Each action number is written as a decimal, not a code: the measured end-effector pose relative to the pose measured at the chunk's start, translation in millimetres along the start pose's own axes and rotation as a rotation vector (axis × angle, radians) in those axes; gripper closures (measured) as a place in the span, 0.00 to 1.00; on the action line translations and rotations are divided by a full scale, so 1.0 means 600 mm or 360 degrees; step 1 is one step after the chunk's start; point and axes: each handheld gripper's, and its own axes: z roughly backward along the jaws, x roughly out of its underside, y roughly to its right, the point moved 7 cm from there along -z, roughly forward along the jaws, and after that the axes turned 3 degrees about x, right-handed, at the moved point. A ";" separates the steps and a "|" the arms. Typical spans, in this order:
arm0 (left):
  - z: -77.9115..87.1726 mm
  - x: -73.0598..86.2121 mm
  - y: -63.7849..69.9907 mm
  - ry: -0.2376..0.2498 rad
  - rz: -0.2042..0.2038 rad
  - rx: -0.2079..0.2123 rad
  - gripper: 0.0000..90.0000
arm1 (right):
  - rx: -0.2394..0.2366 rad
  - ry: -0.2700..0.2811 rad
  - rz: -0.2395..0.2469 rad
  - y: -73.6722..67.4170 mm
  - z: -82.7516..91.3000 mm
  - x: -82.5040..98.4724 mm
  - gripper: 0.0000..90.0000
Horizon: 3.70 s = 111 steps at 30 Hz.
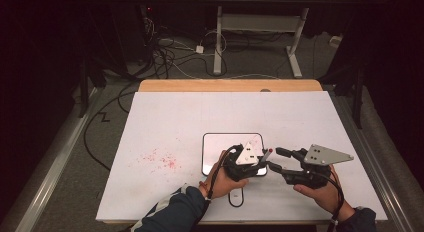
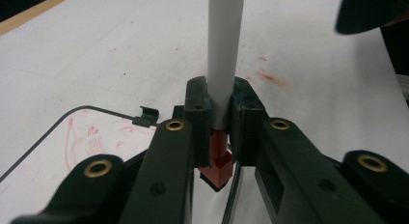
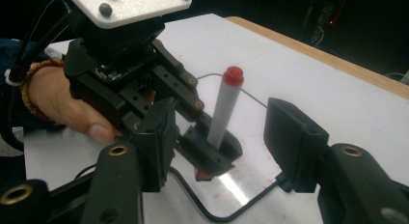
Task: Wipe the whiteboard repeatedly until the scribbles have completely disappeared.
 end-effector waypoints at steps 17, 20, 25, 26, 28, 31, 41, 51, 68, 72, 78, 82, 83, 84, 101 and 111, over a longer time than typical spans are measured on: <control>0.008 -0.008 -0.002 0.0044 -0.0001 -0.0015 0.85 | -0.0027 -0.0009 -0.0030 -0.004 -0.041 -0.014 0.90; 0.026 -0.020 -0.018 0.0036 0.0009 -0.0098 0.62 | -0.0016 -0.0024 -0.0025 -0.002 -0.049 -0.012 0.90; 0.091 -0.035 -0.054 0.0073 -0.0047 -0.0330 0.29 | 0.0007 -0.0105 0.0023 -0.003 -0.063 0.002 0.90; 0.106 -0.036 -0.060 0.0084 -0.0065 -0.0363 0.25 | 0.0007 -0.0129 0.0043 -0.005 -0.065 0.005 0.91; 0.141 -0.040 -0.075 0.0129 -0.0070 -0.0427 0.22 | 0.0024 -0.0150 0.0071 -0.006 -0.069 0.010 0.91; 0.193 -0.039 -0.092 0.0165 -0.0059 -0.0488 0.22 | 0.0036 -0.0159 0.0111 -0.006 -0.068 0.011 0.91; 0.314 0.001 -0.124 0.0141 -0.0106 -0.0739 0.22 | 0.0001 -0.0156 0.0100 -0.012 -0.064 0.013 0.91; 0.342 0.015 -0.123 0.0158 -0.0073 -0.0781 0.22 | 0.0103 -0.0175 0.0147 0.014 -0.057 0.017 0.91; 0.330 0.022 -0.129 0.0118 -0.0059 -0.0769 0.22 | 0.0185 -0.0057 0.0176 0.038 -0.142 -0.008 0.91; 0.330 0.023 -0.131 0.0114 -0.0044 -0.0770 0.22 | 0.0173 -0.0074 0.0173 0.037 -0.143 -0.009 0.91; 0.329 0.022 -0.127 0.0121 -0.0038 -0.0762 0.22 | 0.0077 -0.0119 0.0168 0.018 -0.131 -0.009 0.91; 0.325 0.024 -0.126 0.0112 -0.0043 -0.0753 0.22 | 0.0077 -0.0084 0.0155 0.011 -0.143 -0.013 0.91; 0.325 0.024 -0.126 0.0111 -0.0043 -0.0752 0.22 | 0.0078 -0.0075 0.0153 0.010 -0.149 -0.015 0.91; 0.325 0.024 -0.126 0.0114 -0.0041 -0.0752 0.22 | 0.0085 -0.0074 0.0163 0.011 -0.151 -0.015 0.91; 0.326 0.025 -0.128 0.0116 -0.0005 -0.0741 0.22 | 0.0150 -0.0064 0.0161 0.015 -0.181 -0.026 0.91; 0.324 0.027 -0.128 0.0107 0.0001 -0.0736 0.22 | 0.0151 -0.0070 0.0091 0.038 -0.173 -0.021 0.91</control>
